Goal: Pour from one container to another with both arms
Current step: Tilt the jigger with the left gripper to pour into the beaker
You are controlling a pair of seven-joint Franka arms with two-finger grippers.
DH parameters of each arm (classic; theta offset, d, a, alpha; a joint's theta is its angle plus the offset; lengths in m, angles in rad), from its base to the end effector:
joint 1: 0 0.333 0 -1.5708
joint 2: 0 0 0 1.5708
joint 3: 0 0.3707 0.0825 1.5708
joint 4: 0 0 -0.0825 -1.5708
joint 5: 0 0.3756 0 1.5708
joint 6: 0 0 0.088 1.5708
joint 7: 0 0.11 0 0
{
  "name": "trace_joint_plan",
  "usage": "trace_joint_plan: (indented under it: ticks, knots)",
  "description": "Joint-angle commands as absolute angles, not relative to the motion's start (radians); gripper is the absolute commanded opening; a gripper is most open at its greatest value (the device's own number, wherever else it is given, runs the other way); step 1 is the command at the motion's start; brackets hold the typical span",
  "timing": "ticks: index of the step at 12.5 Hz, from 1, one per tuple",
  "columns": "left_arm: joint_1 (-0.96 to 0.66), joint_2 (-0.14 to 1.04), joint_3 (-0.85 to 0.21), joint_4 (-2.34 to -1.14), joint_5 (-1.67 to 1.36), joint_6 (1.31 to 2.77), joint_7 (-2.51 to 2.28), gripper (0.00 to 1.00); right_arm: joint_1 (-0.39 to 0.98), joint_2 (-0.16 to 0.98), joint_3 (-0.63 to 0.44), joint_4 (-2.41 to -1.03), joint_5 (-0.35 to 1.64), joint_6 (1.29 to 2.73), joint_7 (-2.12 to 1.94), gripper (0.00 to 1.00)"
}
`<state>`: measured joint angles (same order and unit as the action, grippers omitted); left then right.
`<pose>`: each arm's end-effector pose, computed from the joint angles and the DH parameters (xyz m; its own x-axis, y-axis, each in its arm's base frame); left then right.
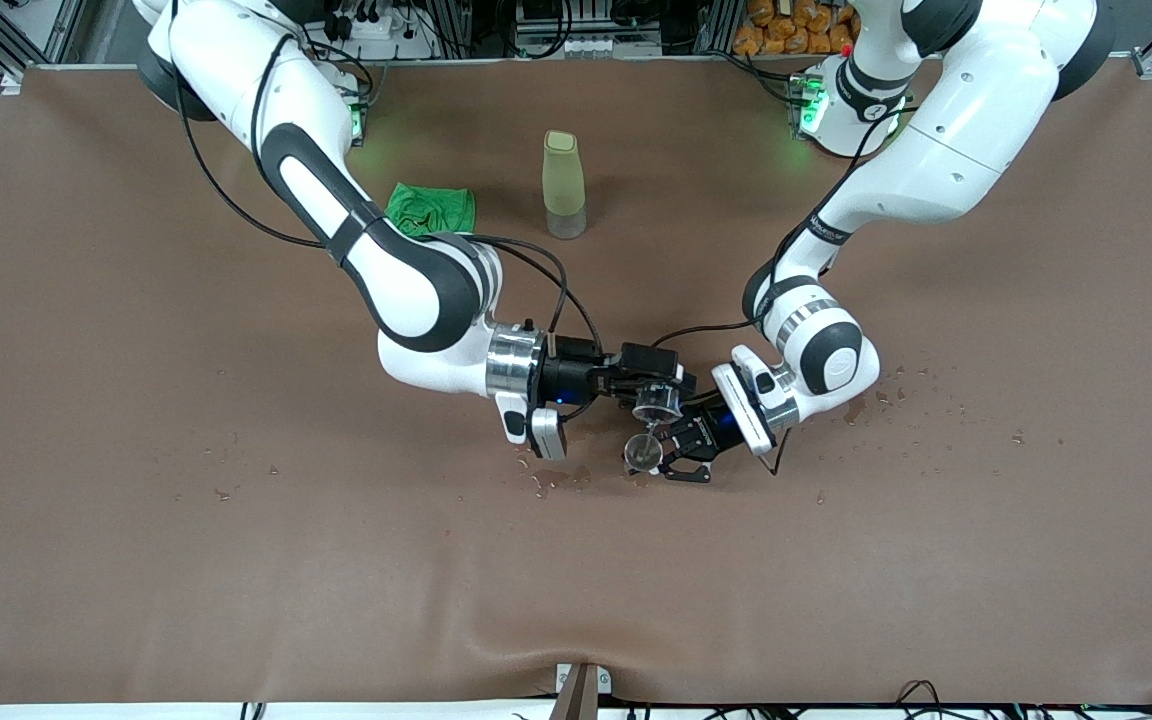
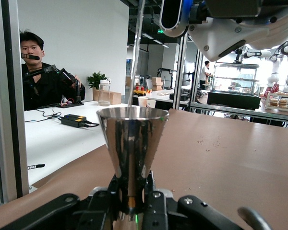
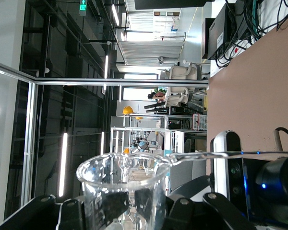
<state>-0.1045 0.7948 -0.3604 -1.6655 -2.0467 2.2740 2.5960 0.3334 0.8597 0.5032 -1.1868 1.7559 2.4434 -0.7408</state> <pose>0.6583 -0.3055 0.2281 0.1039 -0.0433 0.9936 -0.9162 -0.3930 0.0787 0.6600 0.5021 0.4008 0.9836 -0.1721 0.0532 0.0606 0.0380 -0.9974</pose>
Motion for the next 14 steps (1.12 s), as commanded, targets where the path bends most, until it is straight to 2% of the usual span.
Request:
trace_joint_plan:
  ticks: [1,14]
  knots:
    - [-0.114,0.807,-0.36,-1.644,-2.083,2.284,2.62,0.0,0.356,0.885,0.489,-1.135,1.758,2.441,-0.681,0.0]
    - [-0.115,0.808,-0.36,-1.644,-2.083,2.284,2.62,0.0,0.356,0.885,0.486,-1.144,1.868,2.433,-0.644,0.0]
